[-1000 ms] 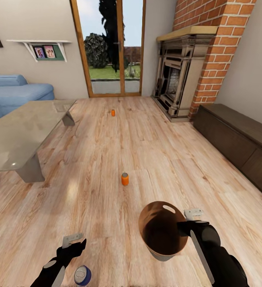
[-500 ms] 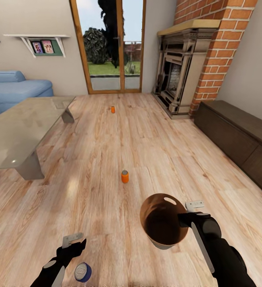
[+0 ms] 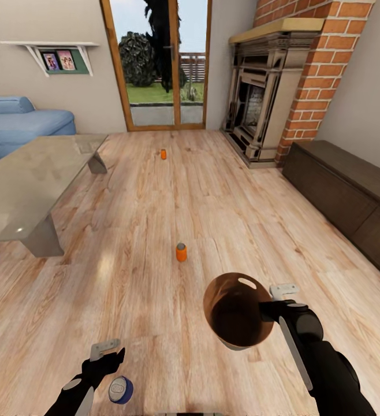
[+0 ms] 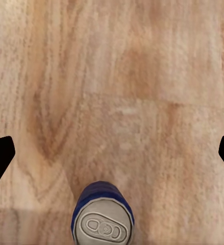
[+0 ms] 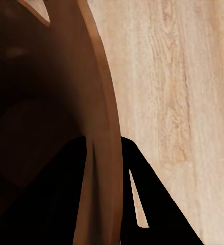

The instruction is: Put the three can of soda from the living room inside the tash can in the kitchen.

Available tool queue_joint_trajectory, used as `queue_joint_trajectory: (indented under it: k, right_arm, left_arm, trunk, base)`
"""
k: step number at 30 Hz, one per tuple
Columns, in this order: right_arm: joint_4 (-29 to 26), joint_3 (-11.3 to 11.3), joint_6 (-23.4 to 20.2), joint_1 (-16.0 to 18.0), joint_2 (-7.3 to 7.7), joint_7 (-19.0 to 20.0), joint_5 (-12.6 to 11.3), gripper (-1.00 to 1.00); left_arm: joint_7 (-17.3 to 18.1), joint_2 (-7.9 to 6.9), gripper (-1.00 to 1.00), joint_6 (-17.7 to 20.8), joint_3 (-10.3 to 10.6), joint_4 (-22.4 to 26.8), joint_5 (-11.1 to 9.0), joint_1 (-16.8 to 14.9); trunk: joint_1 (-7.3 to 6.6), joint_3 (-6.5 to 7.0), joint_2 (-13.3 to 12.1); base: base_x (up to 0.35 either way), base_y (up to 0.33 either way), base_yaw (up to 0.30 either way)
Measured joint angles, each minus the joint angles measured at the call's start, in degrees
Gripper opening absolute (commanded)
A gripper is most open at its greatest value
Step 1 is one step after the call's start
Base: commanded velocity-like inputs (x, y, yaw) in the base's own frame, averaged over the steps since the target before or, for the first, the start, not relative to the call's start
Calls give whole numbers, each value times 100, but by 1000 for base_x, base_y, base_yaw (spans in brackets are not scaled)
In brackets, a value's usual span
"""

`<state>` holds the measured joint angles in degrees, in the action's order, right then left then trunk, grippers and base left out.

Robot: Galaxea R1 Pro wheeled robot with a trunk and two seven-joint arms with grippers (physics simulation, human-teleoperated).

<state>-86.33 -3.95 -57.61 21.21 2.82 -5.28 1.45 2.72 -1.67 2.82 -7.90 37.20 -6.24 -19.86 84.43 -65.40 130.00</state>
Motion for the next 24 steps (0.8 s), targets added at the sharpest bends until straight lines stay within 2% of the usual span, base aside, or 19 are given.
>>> queue_joint_trajectory:
  k: [24]
  right_arm:
    - [-6,0,0,4,-1,0,-11,-100]
  left_arm:
    - [0,0,100,0,-1,3,0,0]
  trunk:
    - [0,-219,0]
  base:
    - [0,0,0]
